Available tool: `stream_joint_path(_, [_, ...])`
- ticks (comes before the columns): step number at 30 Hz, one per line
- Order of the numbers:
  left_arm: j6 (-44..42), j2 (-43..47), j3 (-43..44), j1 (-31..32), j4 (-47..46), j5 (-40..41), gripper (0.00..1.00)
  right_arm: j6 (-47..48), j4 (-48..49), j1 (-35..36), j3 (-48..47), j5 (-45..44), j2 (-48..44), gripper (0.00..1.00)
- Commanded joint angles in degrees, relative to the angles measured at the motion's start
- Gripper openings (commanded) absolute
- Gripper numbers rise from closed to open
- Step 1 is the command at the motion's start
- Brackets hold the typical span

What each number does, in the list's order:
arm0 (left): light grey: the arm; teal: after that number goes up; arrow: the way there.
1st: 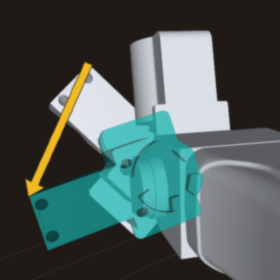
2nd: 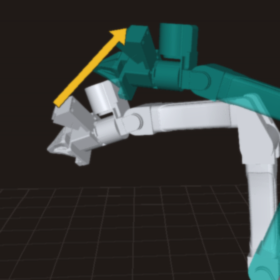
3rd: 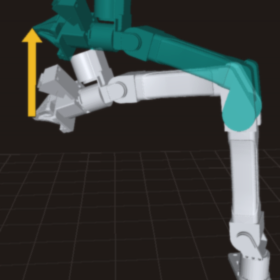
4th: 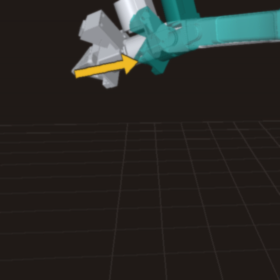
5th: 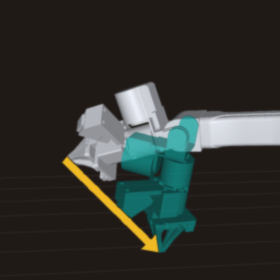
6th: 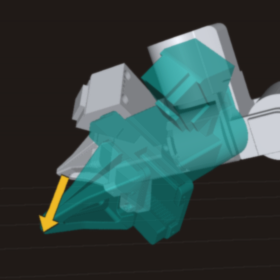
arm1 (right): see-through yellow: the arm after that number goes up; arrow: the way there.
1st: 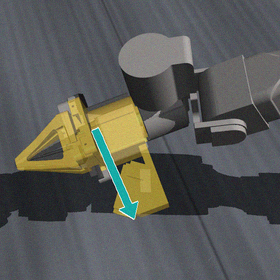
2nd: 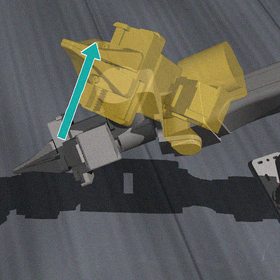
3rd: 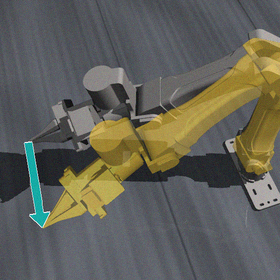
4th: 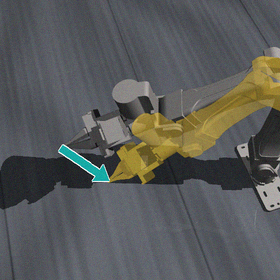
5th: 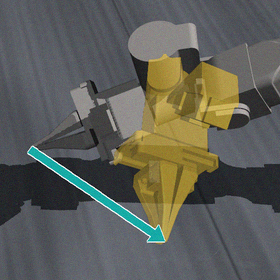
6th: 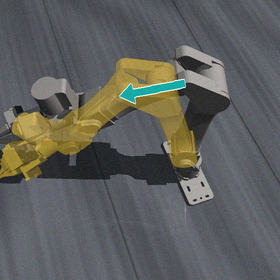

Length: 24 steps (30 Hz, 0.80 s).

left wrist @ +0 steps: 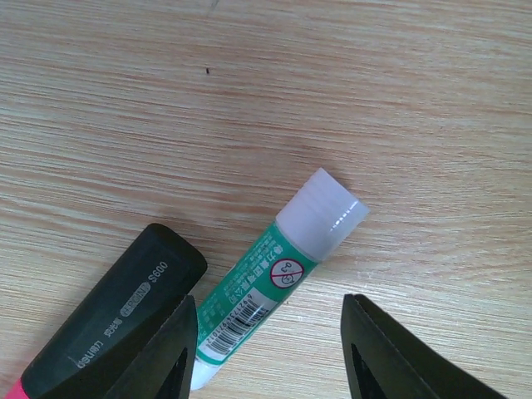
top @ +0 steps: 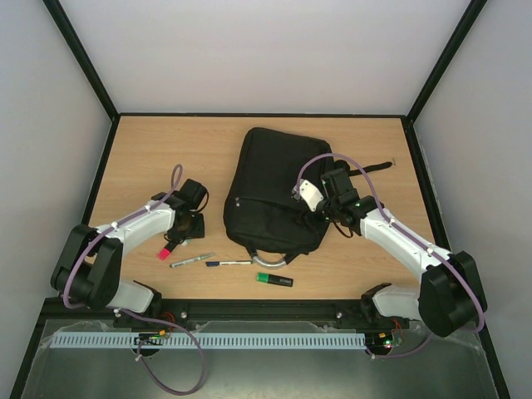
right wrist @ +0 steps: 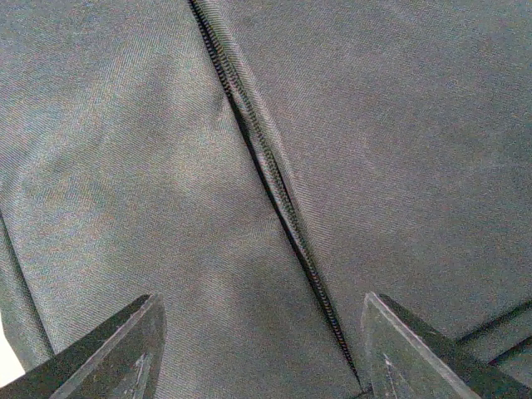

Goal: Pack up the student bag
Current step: Pick up the stationery from the center of the board.

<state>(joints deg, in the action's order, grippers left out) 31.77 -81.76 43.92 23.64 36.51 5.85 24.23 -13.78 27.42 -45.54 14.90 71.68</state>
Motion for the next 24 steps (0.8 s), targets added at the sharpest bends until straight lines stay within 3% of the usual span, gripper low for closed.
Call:
stream_joint_path(1, [0.5,0.2,-0.6,1.2,0.0,-1.3,0.50,0.5,-0.5,-0.3,0.5,0.1,-0.8,0.65])
stream_joint_path(18, [1.0,-1.5,-0.4,7.0,0.9,-3.6,0.43,0.8,-0.9,-0.6,0.5,0.6,-0.8,0.65])
stream_joint_path(20, [1.0,-1.1,0.4,7.3,1.8,-2.4,0.44,0.8,-1.0,-0.7,0.5,0.6,-0.7,0.65])
stream_joint_path(24, [0.1,2.7,3.1,8.1,3.3,0.5,0.57,0.8,-1.1,-0.7,0.4,0.8,-0.6,0.65])
